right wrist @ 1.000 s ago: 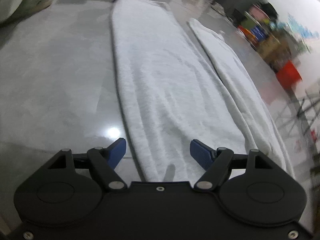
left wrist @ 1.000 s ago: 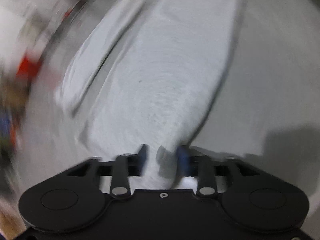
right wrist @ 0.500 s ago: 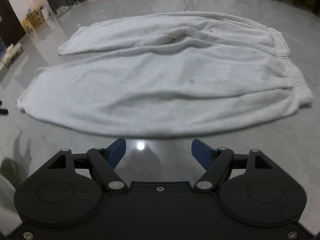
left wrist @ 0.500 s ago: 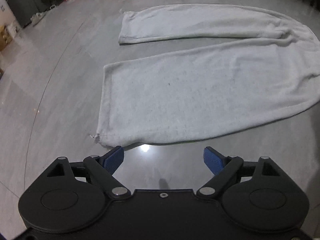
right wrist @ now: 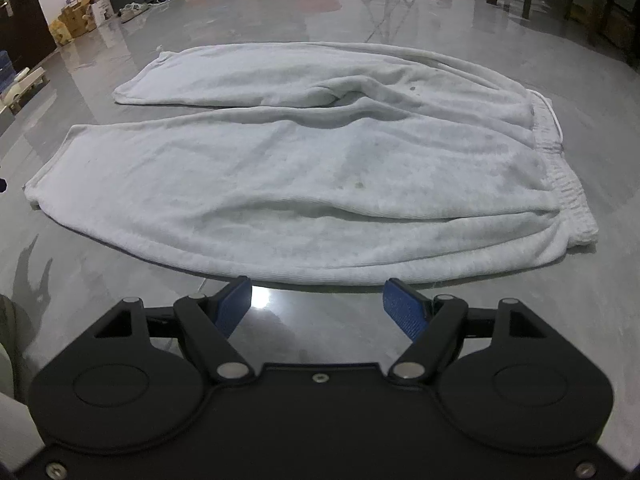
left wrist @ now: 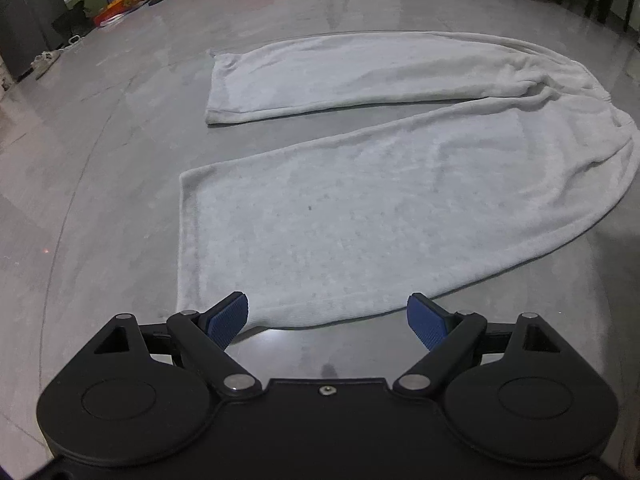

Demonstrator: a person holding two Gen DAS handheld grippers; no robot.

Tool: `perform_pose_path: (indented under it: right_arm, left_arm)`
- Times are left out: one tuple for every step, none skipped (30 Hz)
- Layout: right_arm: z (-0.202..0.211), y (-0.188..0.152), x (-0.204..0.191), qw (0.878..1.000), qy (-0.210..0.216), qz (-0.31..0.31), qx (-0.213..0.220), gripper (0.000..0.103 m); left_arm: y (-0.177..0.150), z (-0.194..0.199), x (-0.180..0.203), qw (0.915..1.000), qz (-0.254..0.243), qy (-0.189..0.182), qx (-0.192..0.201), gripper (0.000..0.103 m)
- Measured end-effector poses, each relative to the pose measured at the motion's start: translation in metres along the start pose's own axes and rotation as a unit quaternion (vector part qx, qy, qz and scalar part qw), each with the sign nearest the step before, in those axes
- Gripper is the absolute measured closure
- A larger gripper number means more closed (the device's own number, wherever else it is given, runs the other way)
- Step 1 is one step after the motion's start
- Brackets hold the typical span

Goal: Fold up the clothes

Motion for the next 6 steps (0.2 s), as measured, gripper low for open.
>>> perform_pose_path:
  right_arm:
    - [0.0001,0.0004,-0.0006,1.000,-0.002,0.002,0.001,0.023]
    - [0.0002,0.0010,-0.0011,1.000,-0.003,0.004,0.001,0.023]
    - [0.0003,0.0018,-0.0016,1.000,-0.005,0.006,0.002,0.023]
    - [0.0005,0.0026,-0.0020,1.000,-0.006,0.008,0.003,0.023]
    - [0.0004,0.0036,-0.0019,1.000,-0.006,0.009,0.003,0.023]
    - [-0.0011,0.0052,-0.0001,1.000,-0.007,0.011,0.004,0.023]
  left_arm:
    - [0.0005,-0.0002,0.0003,1.0000,-0.001,-0.001,0.002,0.017]
    - [0.0009,0.0000,0.0003,1.0000,-0.001,-0.002,0.005,0.017]
    - [0.0011,-0.0005,0.0003,1.0000,0.000,-0.004,0.006,0.017]
    - [0.0011,-0.0012,0.0004,1.0000,0.001,-0.006,0.006,0.017]
    - [0.0011,-0.0019,0.0004,0.9999,0.002,-0.009,0.007,0.017]
    - [0.0008,-0.0024,0.0003,0.9999,0.003,-0.008,0.006,0.017]
Point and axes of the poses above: each gripper's, at about its wrist camera, not at the fingertips, and z roughly against the way its jaws point, x to its right, y to its top, the point moved 8 cm from there along -z, roughly the way its jaws point, and after that the axes turned 8 degrees about -x, right-handed, at the moved point
